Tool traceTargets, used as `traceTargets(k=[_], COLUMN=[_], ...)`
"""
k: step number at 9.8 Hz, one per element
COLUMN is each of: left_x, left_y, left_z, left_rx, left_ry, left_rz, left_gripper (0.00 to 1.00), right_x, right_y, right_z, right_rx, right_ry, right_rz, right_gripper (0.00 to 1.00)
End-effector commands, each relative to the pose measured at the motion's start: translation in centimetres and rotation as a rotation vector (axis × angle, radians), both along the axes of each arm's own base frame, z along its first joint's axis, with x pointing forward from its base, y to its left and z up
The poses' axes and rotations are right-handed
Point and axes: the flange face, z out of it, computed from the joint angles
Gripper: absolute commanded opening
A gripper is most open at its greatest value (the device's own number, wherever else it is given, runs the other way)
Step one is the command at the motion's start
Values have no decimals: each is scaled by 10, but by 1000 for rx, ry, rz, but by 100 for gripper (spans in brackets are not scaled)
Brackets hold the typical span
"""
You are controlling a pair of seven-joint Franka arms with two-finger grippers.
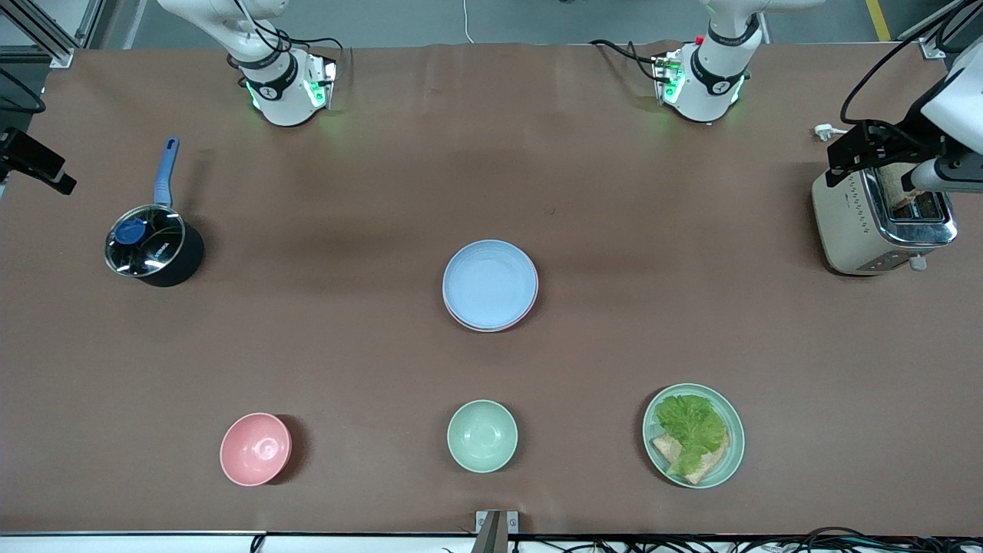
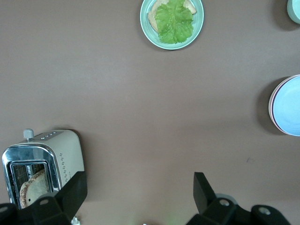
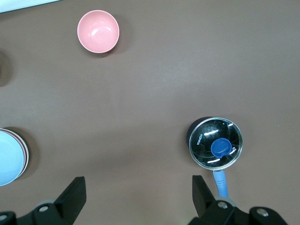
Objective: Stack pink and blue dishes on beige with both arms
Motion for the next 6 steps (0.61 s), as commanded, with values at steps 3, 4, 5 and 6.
traceTargets(k=[3, 4, 5, 6], left_x=[5, 4, 3, 2], left_y=[-4, -4, -4, -3], left_z=[-11, -11, -10, -8], left_rx=[3, 4, 4, 4], left_ry=[30, 35, 33, 33], left_rz=[-13, -13, -14, -11], left_gripper=[100, 100, 100, 100], right_x=[4, 4, 3, 3], right_y=[-4, -3, -6, -8], right_z=[-1, -1, -1, -1], right_rx=[-6, -6, -8, -8], right_ry=[72, 70, 71, 71], right_rz=[8, 22, 58, 62], right_gripper=[100, 100, 100, 100])
